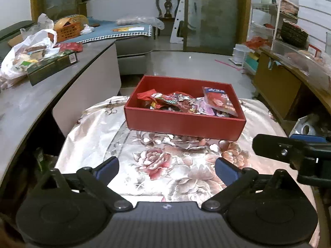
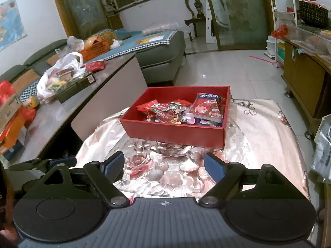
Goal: Organize snacks
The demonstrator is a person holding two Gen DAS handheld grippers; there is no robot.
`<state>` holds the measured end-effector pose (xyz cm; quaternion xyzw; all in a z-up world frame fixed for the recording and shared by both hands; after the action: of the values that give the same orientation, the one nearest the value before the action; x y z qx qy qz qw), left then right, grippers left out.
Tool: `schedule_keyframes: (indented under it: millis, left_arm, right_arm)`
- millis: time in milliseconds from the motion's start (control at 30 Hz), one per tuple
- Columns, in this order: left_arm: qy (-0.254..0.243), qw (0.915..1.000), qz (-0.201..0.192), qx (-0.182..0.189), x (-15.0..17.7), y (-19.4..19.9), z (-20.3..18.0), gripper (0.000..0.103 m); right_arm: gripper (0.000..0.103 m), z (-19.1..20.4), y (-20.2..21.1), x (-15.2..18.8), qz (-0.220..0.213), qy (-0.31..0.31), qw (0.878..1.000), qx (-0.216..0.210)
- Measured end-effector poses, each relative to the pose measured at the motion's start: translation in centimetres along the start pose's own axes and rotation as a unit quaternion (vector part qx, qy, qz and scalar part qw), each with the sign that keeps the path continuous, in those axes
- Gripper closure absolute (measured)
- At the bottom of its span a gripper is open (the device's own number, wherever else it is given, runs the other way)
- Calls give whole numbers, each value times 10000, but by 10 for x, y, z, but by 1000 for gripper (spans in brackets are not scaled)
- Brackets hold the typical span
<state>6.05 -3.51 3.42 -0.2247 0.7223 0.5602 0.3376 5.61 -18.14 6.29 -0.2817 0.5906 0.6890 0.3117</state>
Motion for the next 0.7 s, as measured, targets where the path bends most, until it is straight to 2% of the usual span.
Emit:
schedule_keyframes:
  millis: [333,700]
  left_arm:
    - [-19,9997,-220,-105,0,4,4,6]
    - [129,9996,-161,-170,1,2,12,6]
  right_arm:
    - [13,0,0,2,23,11,10000,-14]
    - [11,0,-3,1,86,23,10000,39]
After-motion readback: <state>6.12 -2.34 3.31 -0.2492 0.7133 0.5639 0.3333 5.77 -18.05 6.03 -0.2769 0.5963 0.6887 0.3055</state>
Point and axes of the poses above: each gripper's, at about its wrist camera, not at the fingertips, and y roughly against the way its jaws point, z to its left, x to its underside, the point moved 2 cm from there along -y, roughly the way its jaws point, and after that the axes turned 11 degrees about x, right-handed, at the moved point
